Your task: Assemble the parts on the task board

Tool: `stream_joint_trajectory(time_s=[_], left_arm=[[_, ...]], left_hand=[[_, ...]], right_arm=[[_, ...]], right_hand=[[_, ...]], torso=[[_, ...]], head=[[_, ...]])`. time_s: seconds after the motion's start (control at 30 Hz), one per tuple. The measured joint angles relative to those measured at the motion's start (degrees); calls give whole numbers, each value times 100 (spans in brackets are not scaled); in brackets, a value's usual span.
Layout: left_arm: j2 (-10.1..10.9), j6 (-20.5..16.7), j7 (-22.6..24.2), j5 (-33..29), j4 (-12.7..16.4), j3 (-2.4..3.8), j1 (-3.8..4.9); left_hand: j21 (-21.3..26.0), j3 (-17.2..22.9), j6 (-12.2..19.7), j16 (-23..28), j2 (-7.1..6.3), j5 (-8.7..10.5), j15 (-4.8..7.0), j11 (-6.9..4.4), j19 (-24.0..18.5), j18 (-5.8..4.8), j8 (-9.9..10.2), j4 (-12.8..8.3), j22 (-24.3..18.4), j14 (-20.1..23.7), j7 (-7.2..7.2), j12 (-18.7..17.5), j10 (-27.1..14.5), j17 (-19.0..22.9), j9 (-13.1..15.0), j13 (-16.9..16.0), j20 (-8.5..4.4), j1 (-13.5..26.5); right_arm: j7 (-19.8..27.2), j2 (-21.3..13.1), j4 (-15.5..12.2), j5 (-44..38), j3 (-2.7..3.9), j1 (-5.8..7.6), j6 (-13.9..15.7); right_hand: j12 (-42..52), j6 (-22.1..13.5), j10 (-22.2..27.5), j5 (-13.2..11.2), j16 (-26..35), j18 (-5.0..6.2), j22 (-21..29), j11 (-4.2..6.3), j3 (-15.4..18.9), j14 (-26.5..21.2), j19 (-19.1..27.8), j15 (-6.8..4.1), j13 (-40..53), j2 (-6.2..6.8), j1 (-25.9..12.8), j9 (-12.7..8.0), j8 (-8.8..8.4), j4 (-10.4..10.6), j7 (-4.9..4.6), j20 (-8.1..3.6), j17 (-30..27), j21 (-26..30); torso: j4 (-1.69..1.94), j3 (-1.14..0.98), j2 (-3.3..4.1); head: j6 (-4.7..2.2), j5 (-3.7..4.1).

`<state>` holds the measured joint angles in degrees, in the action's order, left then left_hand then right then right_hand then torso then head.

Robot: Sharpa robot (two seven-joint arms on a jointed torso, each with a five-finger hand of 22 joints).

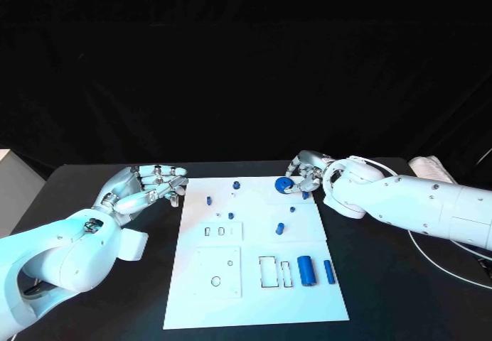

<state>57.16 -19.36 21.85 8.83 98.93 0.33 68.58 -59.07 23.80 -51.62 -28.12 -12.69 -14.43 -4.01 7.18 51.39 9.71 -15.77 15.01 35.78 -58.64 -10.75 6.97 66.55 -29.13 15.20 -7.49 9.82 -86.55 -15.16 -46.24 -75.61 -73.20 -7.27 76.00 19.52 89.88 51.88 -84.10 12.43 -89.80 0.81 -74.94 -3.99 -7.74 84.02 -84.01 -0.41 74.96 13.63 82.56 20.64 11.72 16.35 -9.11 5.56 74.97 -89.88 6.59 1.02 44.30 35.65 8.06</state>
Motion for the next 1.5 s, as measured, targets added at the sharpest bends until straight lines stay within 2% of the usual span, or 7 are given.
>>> stream_joint_trajectory(time_s=[0.6,0.9,1.03,1.1,1.3,1.33,1.5], left_arm=[[-10,18,-5,6,-19,0,0],[-13,25,-9,9,-25,0,0],[-14,29,-11,10,-27,0,0],[-14,31,-12,11,-28,0,0],[-12,34,-16,12,-29,0,0],[-12,35,-17,12,-29,0,0],[-13,38,-19,13,-30,0,0]], left_hand=[[-23,0,0,22,0,0,0,0,-21,0,0,0,16,0,0,0,0,-10,10,-5,-21,0],[-23,0,0,22,0,0,0,0,-21,0,0,0,16,0,0,0,0,-9,10,-4,-21,0],[-23,0,0,22,0,0,0,0,-21,0,0,0,15,0,0,0,0,-9,10,-4,-21,0],[-23,0,0,22,0,0,0,0,-21,0,0,0,15,0,0,0,0,-9,9,-4,-21,0],[-23,0,0,22,0,0,0,0,-21,0,0,0,15,0,0,0,0,-9,9,-4,-21,0],[-23,0,0,22,0,0,0,0,-21,0,0,0,15,0,0,0,0,-8,9,-4,-21,0],[-23,33,0,22,0,0,0,0,-21,0,0,0,28,0,0,0,0,-17,18,-9,-21,0]], right_arm=[[-6,203,252,92,-5,-55,-3],[-13,239,307,93,-3,-54,7],[-14,249,316,73,-3,-54,13],[-14,250,315,51,-3,-55,21],[2,242,197,-138,-5,-69,146],[6,243,168,-183,-7,-73,177],[13,244,-5,-490,-10,-86,413]], right_hand=[[0,-3,0,109,1,1,1,0,-3,-20,0,20,-1,-100,11,5,45,-1,-3,0,-1,0],[0,22,0,123,4,1,2,1,-140,-20,0,20,-2,-205,67,10,90,-23,22,0,-2,0],[0,99,0,137,4,1,2,1,-337,-20,0,20,-2,-282,146,4,128,-60,32,0,-2,0],[0,192,1,-14,4,1,2,1,-600,-20,0,20,-2,-320,195,-32,120,-92,63,0,-2,0],[0,340,-3,-56,4,1,3,86,-1085,3,1,-49,-3,-264,280,-61,161,-216,71,-8,-3,0],[0,341,12,-43,4,2,3,118,-1166,-10,7,-75,-3,-252,291,-61,161,-233,71,-59,-3,0],[-1,342,4,33,4,2,3,152,-1304,10,0,-95,-3,-252,289,-61,162,-283,72,-65,-3,0]], torso=[[-9,-1,-12],[-16,1,-12],[-14,1,-14],[-13,1,-15],[-16,2,-16],[-18,2,-16],[-20,4,-19]], head=[[40,-24],[44,-30],[50,-28],[54,-28],[60,-35],[60,-36],[56,-38]])
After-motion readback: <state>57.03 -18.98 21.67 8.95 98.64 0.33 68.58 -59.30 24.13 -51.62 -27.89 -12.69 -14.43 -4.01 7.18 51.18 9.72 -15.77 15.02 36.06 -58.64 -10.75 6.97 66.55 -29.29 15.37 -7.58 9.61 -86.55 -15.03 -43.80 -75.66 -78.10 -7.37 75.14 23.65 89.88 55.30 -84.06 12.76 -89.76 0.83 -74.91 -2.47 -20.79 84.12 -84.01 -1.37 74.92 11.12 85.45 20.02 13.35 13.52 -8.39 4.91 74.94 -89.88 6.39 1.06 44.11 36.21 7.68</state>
